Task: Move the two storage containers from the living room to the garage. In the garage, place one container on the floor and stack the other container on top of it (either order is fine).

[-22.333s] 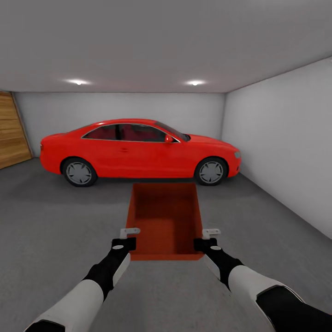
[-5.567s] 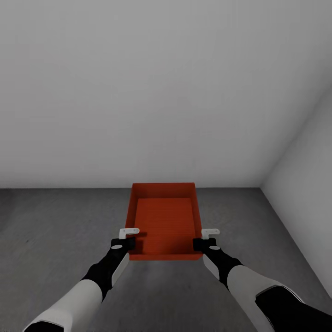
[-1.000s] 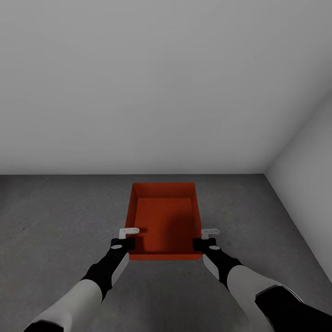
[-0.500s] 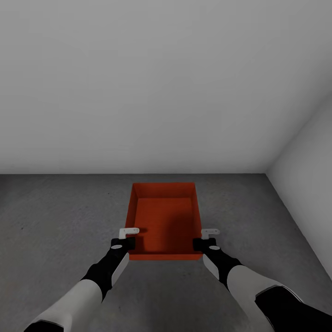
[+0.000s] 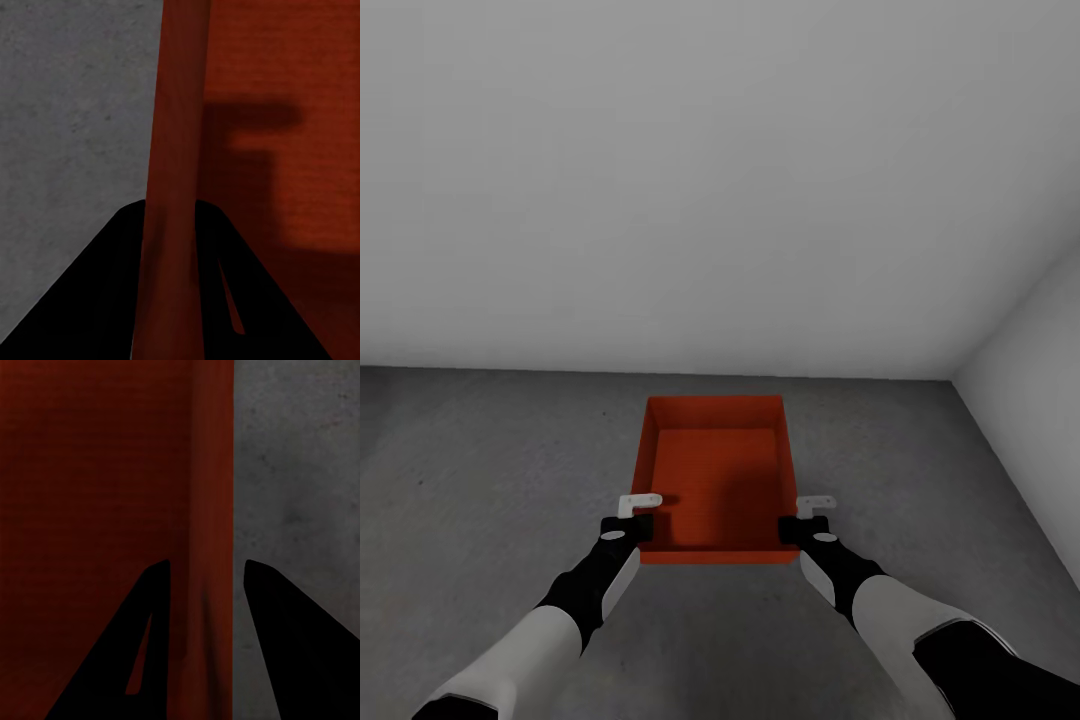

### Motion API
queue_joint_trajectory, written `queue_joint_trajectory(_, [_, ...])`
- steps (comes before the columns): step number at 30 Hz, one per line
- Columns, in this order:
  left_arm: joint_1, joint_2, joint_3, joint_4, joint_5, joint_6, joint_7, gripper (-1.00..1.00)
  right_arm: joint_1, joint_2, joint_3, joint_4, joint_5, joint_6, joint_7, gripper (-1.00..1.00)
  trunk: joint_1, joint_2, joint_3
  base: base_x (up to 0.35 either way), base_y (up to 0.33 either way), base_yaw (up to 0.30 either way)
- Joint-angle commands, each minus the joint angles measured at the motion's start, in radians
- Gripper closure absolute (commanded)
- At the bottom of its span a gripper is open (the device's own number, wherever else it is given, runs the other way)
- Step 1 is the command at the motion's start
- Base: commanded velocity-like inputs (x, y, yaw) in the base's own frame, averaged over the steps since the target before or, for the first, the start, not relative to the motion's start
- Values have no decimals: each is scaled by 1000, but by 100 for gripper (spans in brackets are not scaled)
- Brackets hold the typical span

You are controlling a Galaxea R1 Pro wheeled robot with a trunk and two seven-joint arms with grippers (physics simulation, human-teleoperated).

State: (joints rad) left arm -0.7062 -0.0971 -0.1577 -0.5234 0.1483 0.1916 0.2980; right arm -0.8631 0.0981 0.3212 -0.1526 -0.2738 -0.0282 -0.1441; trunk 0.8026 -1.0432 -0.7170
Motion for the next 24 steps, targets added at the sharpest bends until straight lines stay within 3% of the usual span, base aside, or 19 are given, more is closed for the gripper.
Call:
queue_joint_trajectory(1, [-1,2,17,-6,-19,8,66,100,-1,-12,-19,24,-13,-4,-8,100,4,-8,-4,0,0,2])
queue_joint_trajectory(24, [-1,2,17,-5,-19,8,66,100,-1,-12,-19,24,-13,-4,-8,100,92,-169,-76,0,0,0])
